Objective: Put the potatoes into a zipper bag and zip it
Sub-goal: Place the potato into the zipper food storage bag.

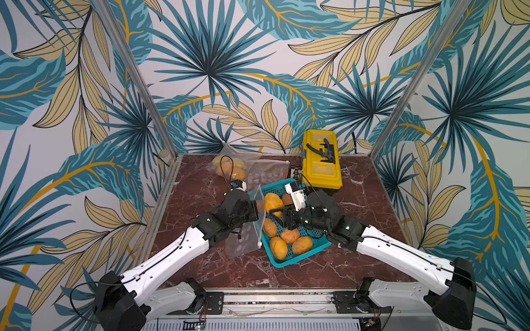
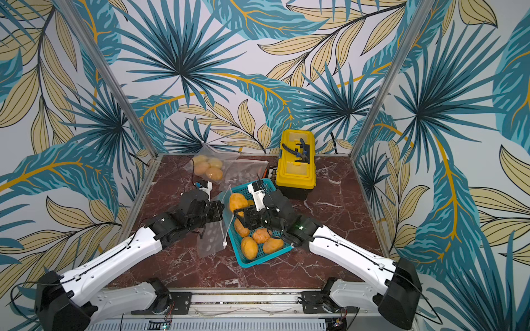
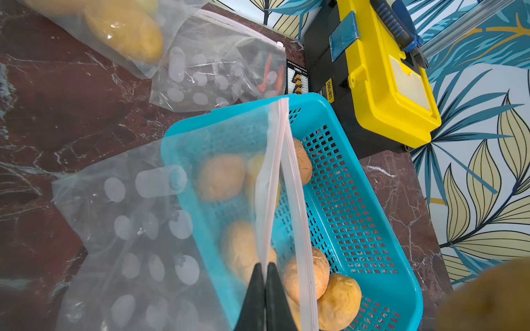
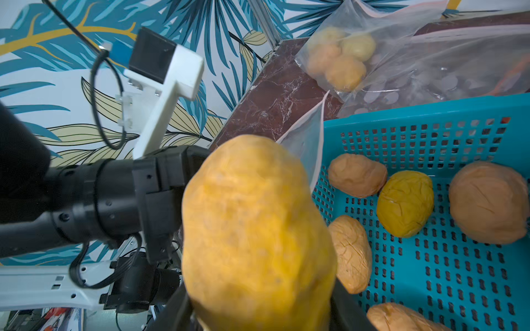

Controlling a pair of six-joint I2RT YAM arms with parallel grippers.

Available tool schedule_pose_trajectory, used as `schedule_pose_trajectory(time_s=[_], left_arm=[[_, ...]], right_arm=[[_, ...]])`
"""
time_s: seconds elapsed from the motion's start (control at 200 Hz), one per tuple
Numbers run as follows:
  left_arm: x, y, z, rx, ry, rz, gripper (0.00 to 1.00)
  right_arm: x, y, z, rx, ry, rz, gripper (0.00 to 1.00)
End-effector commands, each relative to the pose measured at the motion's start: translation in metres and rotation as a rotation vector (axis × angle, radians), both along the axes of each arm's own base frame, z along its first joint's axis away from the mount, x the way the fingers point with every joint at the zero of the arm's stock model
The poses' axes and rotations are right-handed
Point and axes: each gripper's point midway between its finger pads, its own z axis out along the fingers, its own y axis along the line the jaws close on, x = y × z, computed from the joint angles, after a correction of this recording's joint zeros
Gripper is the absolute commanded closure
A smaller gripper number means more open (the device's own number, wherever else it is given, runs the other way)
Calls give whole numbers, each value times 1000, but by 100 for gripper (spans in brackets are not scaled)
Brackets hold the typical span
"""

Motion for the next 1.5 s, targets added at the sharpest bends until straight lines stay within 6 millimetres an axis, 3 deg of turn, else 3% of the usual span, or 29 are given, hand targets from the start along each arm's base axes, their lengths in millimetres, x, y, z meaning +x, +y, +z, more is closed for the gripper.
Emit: schedule_pose_trajectory(time_s=[0.0, 0.376, 0.556, 0.576, 0.751, 0.871, 1.217, 1.497], left_arm=[[5, -4, 20, -29, -48, -2, 100], [3, -6, 23, -33, -52, -22, 100], [2, -8, 25, -35, -56, -35, 100], [1, -8, 25, -35, -57, -37, 100], [1, -5, 28, -30, -71, -29, 100], [0, -6, 28, -30, -72, -37, 100], [2, -19, 26, -23, -55, -88, 100], [-1, -24, 27, -31, -53, -120, 100]], right_arm=[[7, 11, -11, -20, 34, -2, 78], [20, 40, -43, -71, 120, 41, 80], [37, 28, -65, -168, 134, -69, 80], [35, 22, -74, -209, 155, -80, 81], [40, 14, -92, -281, 174, -127, 82], [39, 18, -92, -287, 181, -102, 82], [33, 40, -68, -241, 139, 10, 79], [43, 47, -86, -325, 165, 12, 74]])
